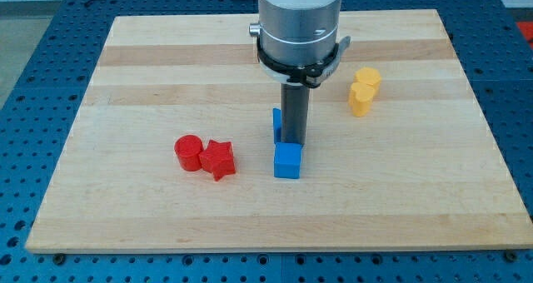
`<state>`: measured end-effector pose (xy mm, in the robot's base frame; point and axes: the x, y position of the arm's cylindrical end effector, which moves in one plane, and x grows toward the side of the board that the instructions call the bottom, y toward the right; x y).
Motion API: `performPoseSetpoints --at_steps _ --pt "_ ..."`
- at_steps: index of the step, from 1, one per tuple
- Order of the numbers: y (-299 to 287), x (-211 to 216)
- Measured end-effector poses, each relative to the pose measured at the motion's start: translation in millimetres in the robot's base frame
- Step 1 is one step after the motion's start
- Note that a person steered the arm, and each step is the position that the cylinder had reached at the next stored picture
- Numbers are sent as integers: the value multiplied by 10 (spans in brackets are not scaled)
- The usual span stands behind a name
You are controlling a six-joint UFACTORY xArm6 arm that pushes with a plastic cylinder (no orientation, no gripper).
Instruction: Move the blue triangle towards the red star
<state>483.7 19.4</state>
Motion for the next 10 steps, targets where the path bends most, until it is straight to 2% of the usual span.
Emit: performPoseSetpoints --at_steps 3,4,5,7,8,10 --pt "58 0" --pt "388 19" --pt "407 19" --pt "203 -312" --pt "200 -312" --pt "-179 -322"
